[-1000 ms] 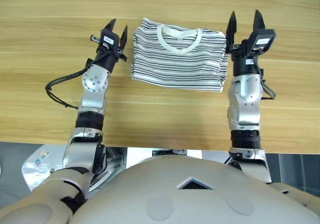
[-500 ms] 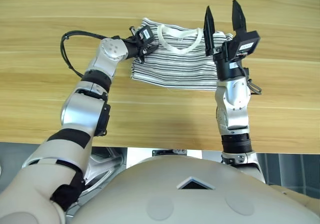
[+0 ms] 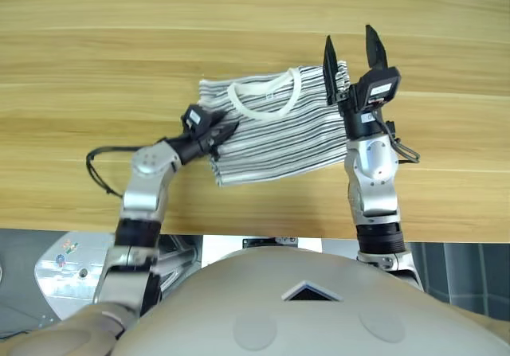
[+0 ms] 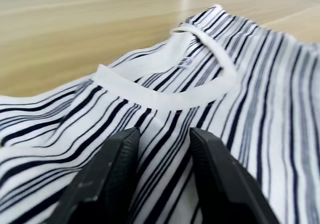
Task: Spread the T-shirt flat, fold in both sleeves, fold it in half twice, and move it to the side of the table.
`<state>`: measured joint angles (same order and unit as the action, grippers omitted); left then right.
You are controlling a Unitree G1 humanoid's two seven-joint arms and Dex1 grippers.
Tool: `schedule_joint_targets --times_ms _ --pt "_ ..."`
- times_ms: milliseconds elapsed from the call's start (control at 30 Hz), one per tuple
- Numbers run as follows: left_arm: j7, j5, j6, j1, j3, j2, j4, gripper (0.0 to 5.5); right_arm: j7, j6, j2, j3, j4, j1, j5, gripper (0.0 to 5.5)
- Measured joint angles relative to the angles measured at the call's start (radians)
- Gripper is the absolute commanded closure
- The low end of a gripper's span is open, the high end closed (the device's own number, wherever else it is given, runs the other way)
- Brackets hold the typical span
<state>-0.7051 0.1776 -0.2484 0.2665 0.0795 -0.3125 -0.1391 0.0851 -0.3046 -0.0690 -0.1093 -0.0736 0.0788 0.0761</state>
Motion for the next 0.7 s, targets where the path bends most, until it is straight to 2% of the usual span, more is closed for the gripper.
schedule_joint_targets --times_ms 67,167,267,333,400,467,533,567,700 --pt "0.002 0.053 -0.085 0.186 0.011 -0.027 -0.189 3.64 0.0 0.002 -0.022 0.005 0.001 -0.001 0.022 2.46" --pt "-0.018 0.085 -0.153 0.408 0.117 -0.107 -0.394 3.64 0.0 0.024 -0.062 0.01 0.033 -0.018 0.069 2.46" --pt "0.026 0.065 -0.156 0.345 0.147 -0.088 -0.377 3.64 0.004 0.02 -0.085 0.031 0.021 -0.001 0.072 2.46" --pt "0.072 0.052 -0.142 0.283 0.148 -0.055 -0.36 3.64 0.056 0.011 -0.141 0.086 -0.043 0.063 0.006 2.46" --pt "0.104 0.057 -0.073 0.236 0.131 -0.011 -0.352 3.64 0.218 -0.034 -0.29 0.207 -0.166 0.224 -0.16 2.46" --pt "0.1 0.092 -0.004 0.212 0.126 0.014 -0.373 3.64 0.382 -0.128 -0.426 0.297 -0.17 0.383 -0.248 2.46" --pt "0.058 0.158 0.077 0.217 0.139 0.035 -0.427 3.64 0.589 -0.247 -0.558 0.367 -0.06 0.582 -0.292 2.46" --pt "0.033 0.18 0.115 0.228 0.158 0.036 -0.451 3.64 0.641 -0.269 -0.588 0.404 0.028 0.631 -0.311 2.46" --pt "0.001 0.18 0.183 0.28 0.216 0.016 -0.462 3.64 0.699 -0.326 -0.621 0.471 0.211 0.677 -0.318 2.46"
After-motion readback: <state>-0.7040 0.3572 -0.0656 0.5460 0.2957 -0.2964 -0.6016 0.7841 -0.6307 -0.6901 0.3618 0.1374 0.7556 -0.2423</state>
